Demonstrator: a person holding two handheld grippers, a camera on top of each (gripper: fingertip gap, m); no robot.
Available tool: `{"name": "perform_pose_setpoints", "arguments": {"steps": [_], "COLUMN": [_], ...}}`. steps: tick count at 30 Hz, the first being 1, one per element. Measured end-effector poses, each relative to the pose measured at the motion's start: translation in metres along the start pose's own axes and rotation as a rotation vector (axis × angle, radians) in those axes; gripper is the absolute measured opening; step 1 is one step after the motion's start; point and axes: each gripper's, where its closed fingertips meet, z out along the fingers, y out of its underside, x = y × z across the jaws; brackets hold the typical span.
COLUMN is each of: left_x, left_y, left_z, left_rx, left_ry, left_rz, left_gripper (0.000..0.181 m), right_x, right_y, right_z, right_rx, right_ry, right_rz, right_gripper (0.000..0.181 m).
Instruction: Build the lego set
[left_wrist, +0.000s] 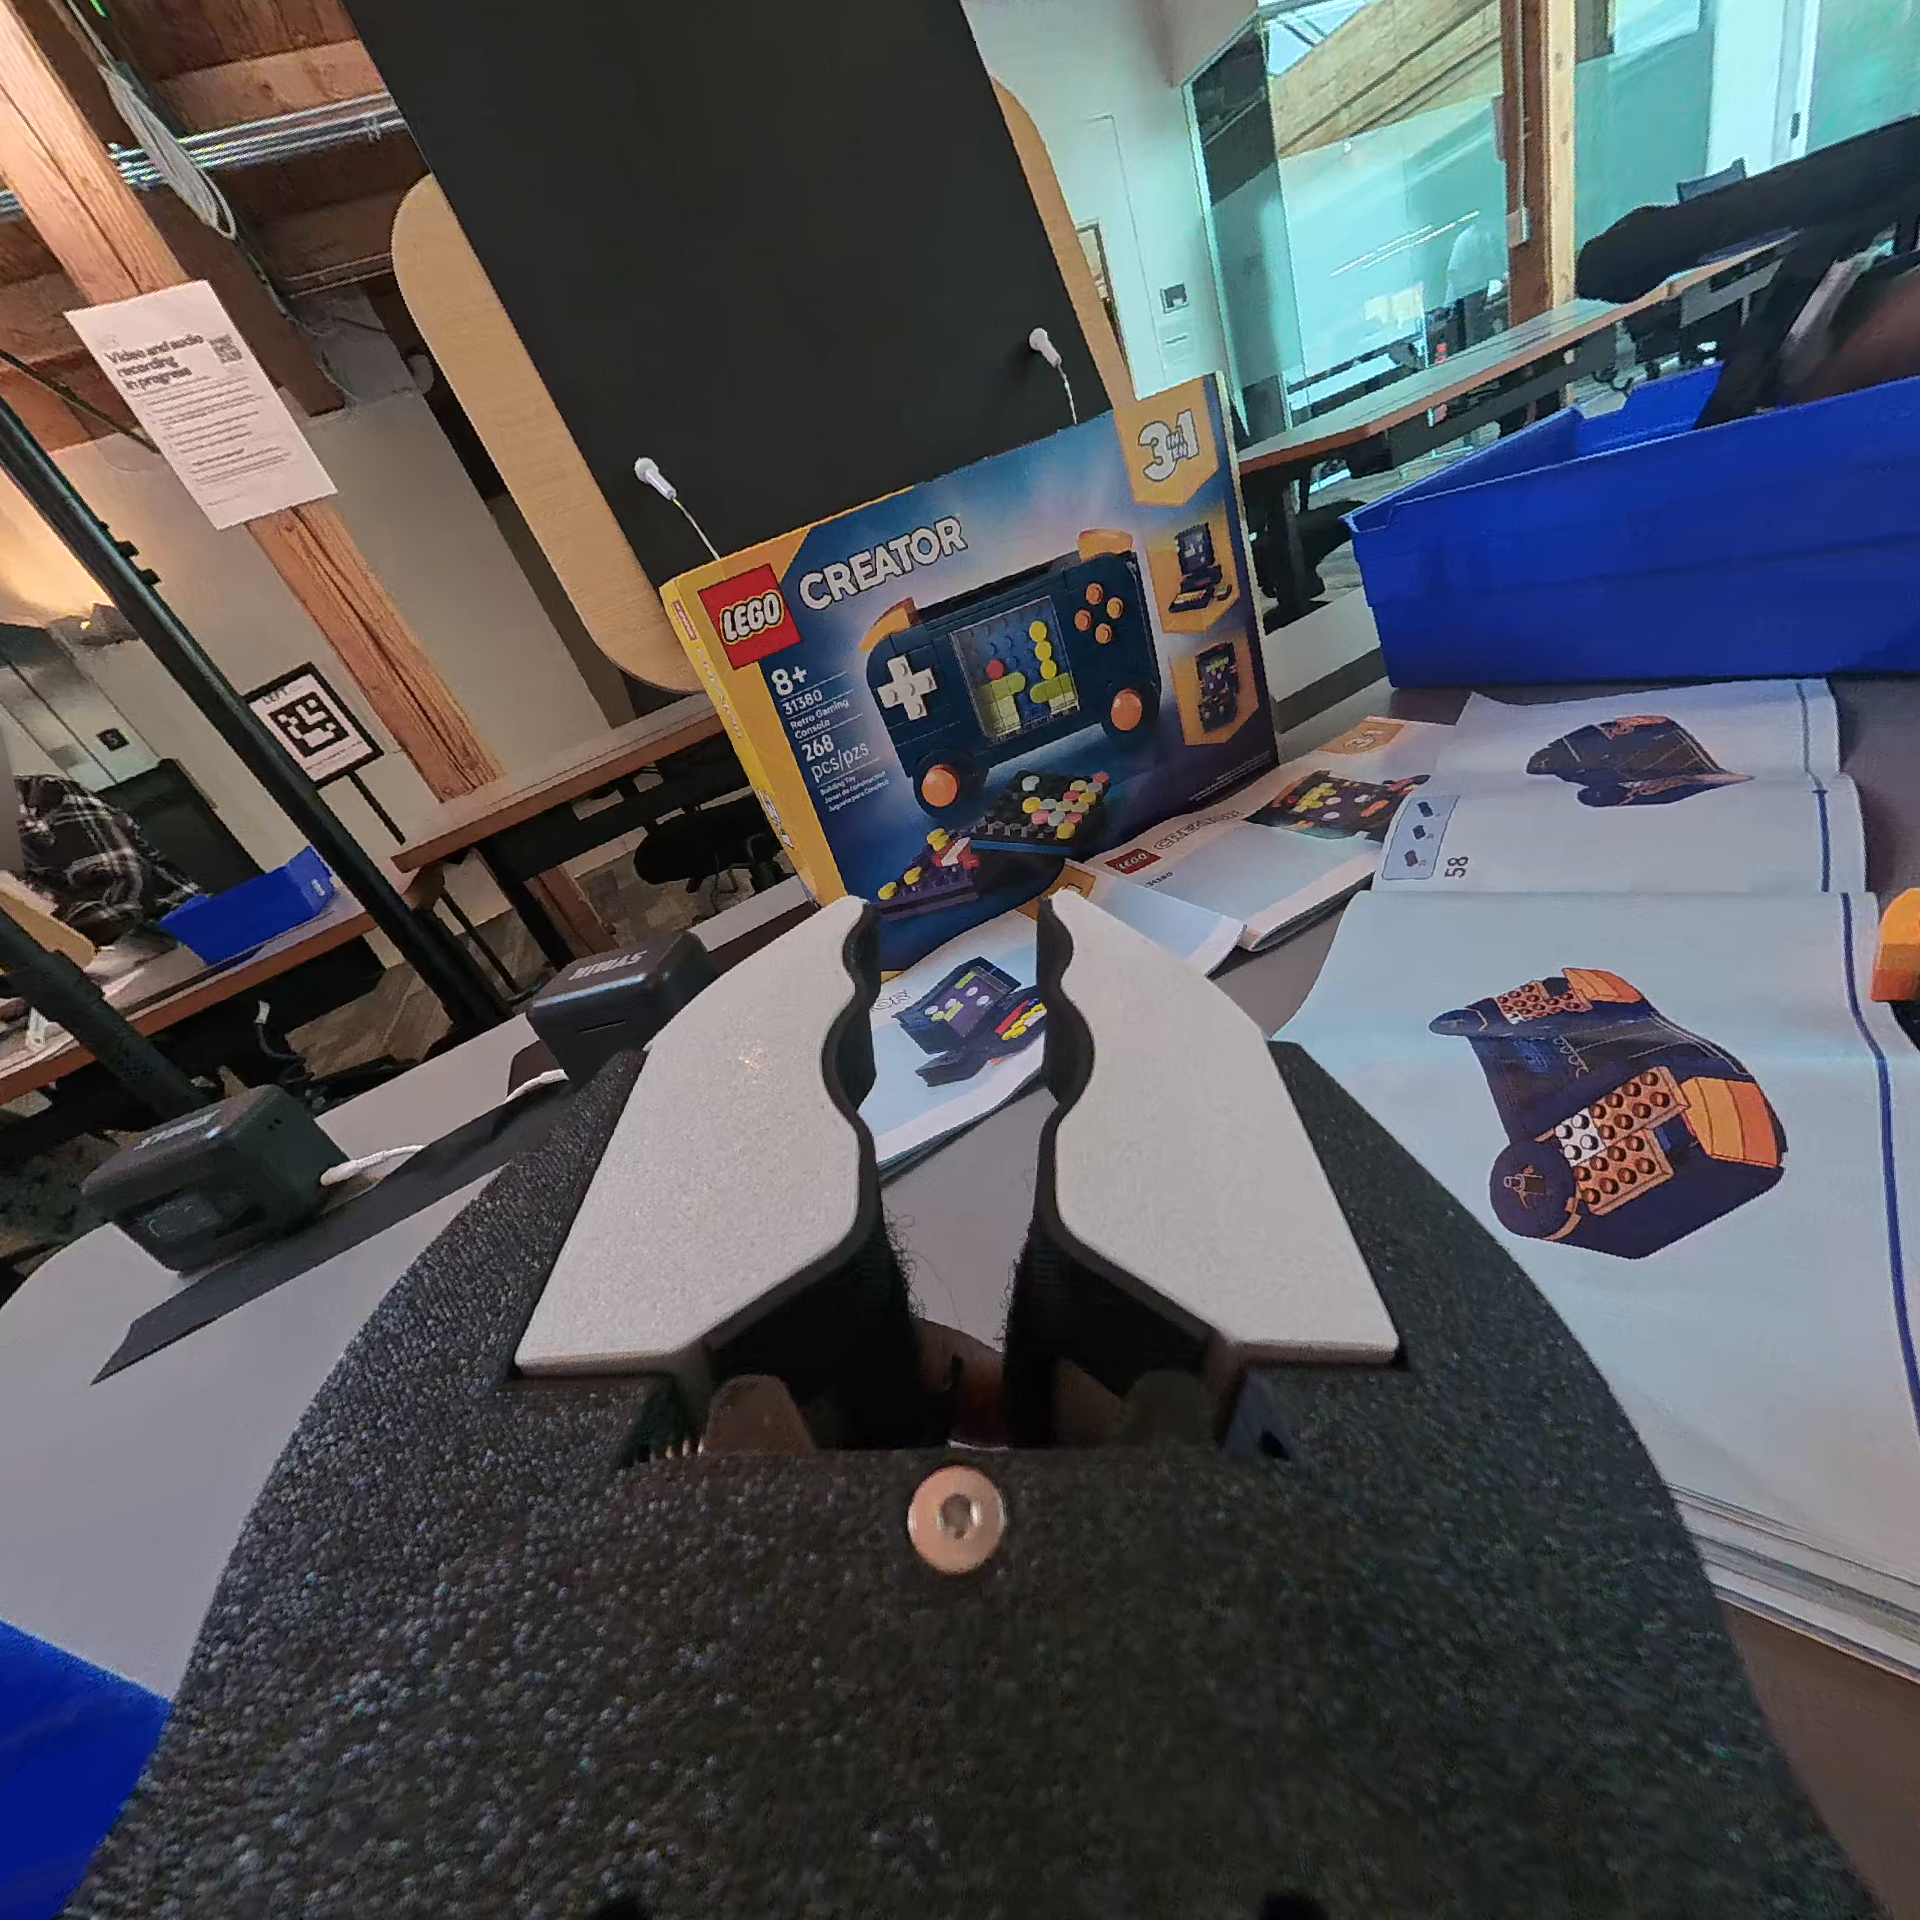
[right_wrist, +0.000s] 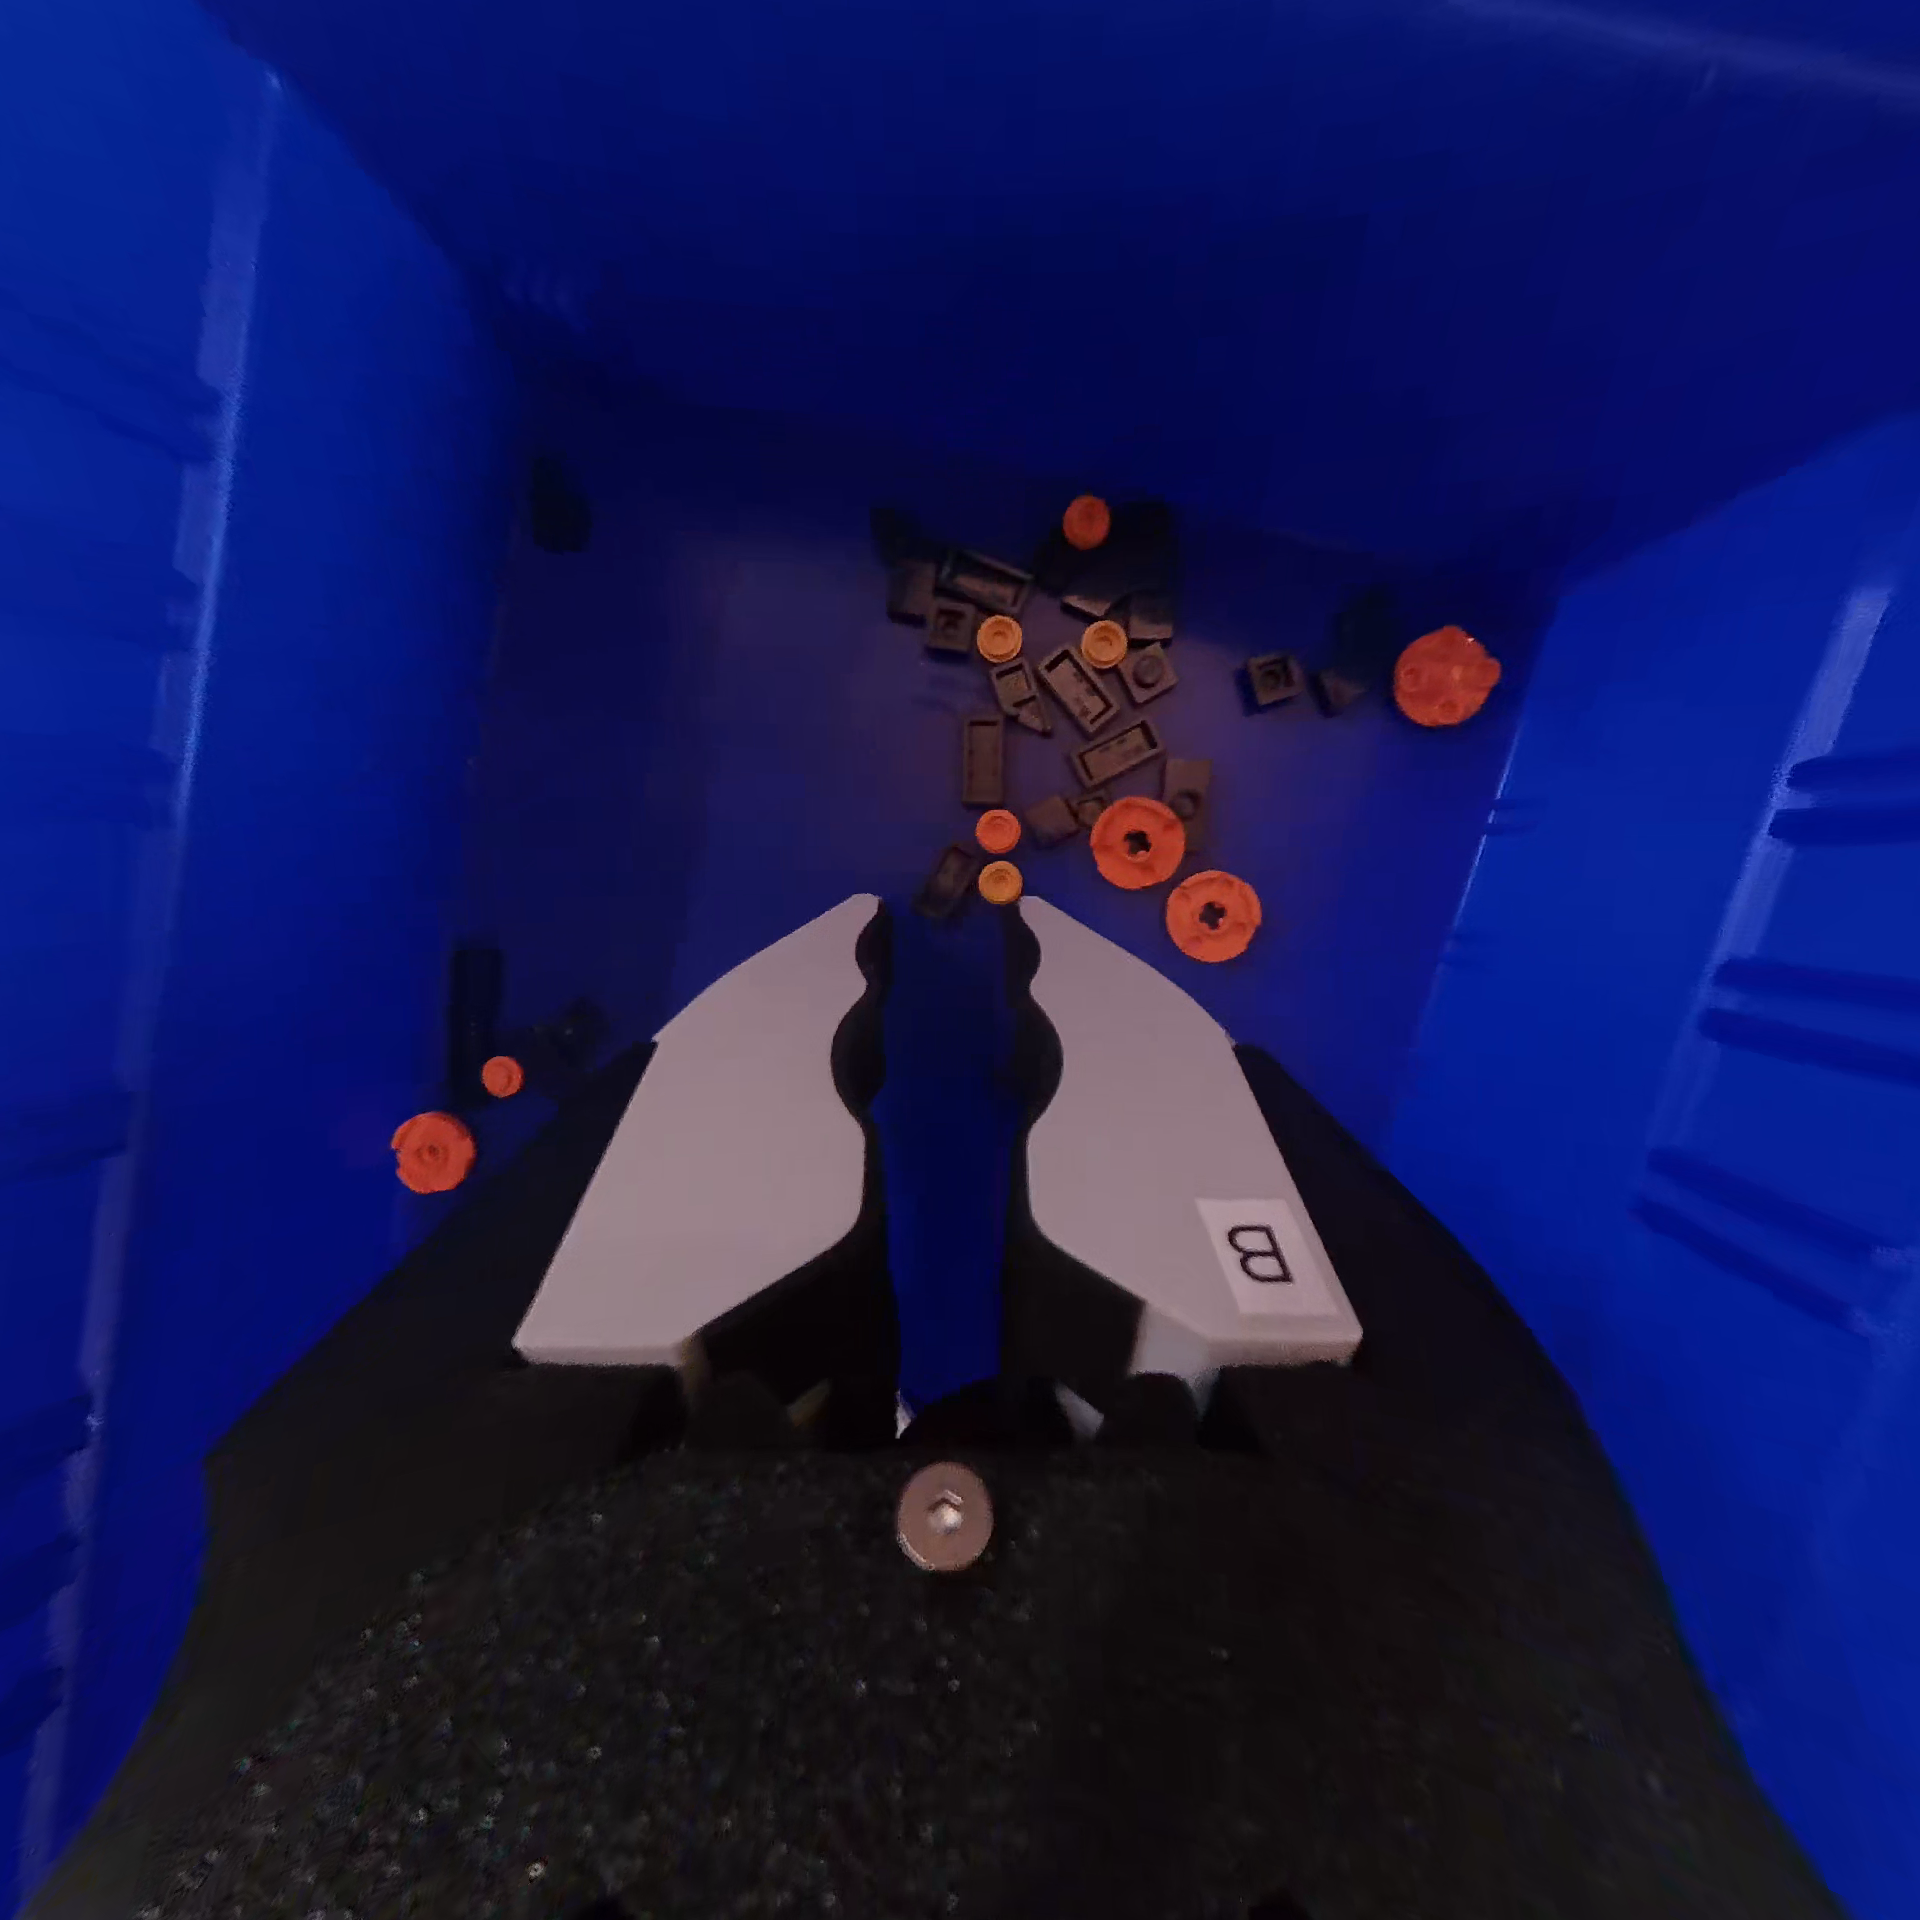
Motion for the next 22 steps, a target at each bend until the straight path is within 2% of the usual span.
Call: {"name": "perform_pose_setpoints", "arguments": {"steps": [6,10,12,14,16,18,20,22], "left_x": [0.003,0.006,0.008,0.009,0.011,0.014,0.023,0.038], "left_y": [0.001,0.002,0.001,-0.001,-0.003,-0.013,-0.032,-0.064], "left_z": [0.001,0.003,0.003,0.003,0.003,0.003,0.002,0.002], "left_rx": [-0.016,-0.023,-0.021,-0.016,-0.006,0.03,0.105,0.215], "left_ry": [0.01,0.016,0.019,0.023,0.027,0.043,0.079,0.118], "left_rz": [0.031,0.059,0.066,0.075,0.082,0.084,0.088,0.092], "left_gripper": [0.028,0.028,0.029,0.028,0.028,0.03,0.033,0.038], "right_x": [0.002,-0.003,-0.003,-0.007,-0.027,-0.059,-0.103,-0.151], "right_y": [-0.001,-0.003,-0.004,-0.004,-0.014,-0.035,-0.056,-0.061], "right_z": [0.003,0.005,0.005,0.005,-0.005,-0.04,-0.1,-0.173], "right_rx": [-0.021,-0.031,-0.028,-0.014,0.074,0.241,0.448,0.605], "right_ry": [0.114,0.173,0.178,0.121,-0.07,-0.331,-0.677,-1.075], "right_rz": [-0.088,-0.167,-0.205,-0.187,-0.126,-0.09,-0.077,-0.1], "right_gripper": [0.017,0.007,0.007,0.007,0.007,0.007,0.006,0.006]}}
